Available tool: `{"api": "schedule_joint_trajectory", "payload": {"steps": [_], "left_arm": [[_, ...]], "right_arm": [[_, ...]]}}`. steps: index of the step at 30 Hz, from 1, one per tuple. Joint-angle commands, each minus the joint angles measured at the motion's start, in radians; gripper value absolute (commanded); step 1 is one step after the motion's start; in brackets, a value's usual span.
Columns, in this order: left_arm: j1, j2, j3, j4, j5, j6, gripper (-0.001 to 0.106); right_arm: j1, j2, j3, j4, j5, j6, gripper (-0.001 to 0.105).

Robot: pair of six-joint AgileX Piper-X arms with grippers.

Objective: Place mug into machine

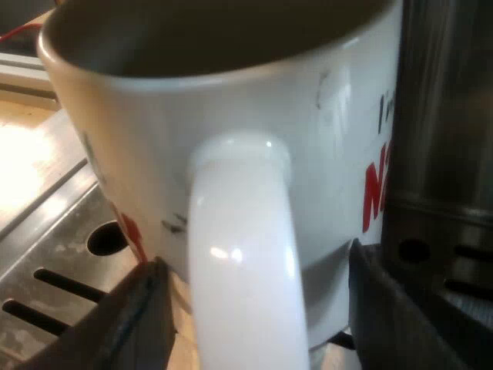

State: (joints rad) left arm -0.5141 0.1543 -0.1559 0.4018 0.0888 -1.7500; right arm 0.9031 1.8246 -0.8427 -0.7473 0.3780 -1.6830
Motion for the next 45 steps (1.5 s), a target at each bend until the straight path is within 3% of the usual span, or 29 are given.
{"api": "schedule_joint_trajectory", "payload": {"steps": [1, 6, 13, 23, 39, 42, 43, 44, 45], "left_arm": [[-0.003, 0.003, 0.000, -0.020, -0.002, -0.002, 0.081], [-0.003, 0.003, 0.000, -0.039, -0.002, -0.002, 0.081], [-0.003, 0.003, -0.041, -0.039, -0.002, -0.002, 0.081], [-0.003, 0.001, -0.186, 0.144, -0.002, 0.005, 0.081], [-0.003, -0.001, -0.340, 0.253, 0.002, 0.005, 0.081], [-0.003, -0.001, -0.353, 0.253, 0.023, 0.005, 0.081], [-0.003, -0.003, -0.375, 0.253, 0.058, 0.005, 0.081], [-0.003, -0.003, -0.385, 0.253, 0.063, 0.005, 0.081], [-0.003, -0.003, -0.391, 0.253, 0.065, 0.005, 0.081]], "right_arm": [[0.018, -0.055, -0.005, 0.128, 0.024, 0.004, 0.054], [0.070, -0.162, -0.005, 0.381, 0.125, 0.026, 0.054], [0.115, -0.258, -0.005, 0.579, 0.167, 0.026, 0.054], [0.200, -0.416, -0.005, 0.809, 0.266, 0.034, 0.054], [0.357, -0.662, -0.005, 0.873, 0.336, 0.034, 0.054], [0.371, -0.705, -0.005, 0.861, 0.336, 0.034, 0.044], [0.371, -0.705, -0.005, 0.861, 0.336, 0.034, 0.041], [0.371, -0.725, -0.005, 0.826, 0.322, 0.034, 0.029], [0.371, -0.729, -0.005, 0.811, 0.318, 0.034, 0.023]]}}
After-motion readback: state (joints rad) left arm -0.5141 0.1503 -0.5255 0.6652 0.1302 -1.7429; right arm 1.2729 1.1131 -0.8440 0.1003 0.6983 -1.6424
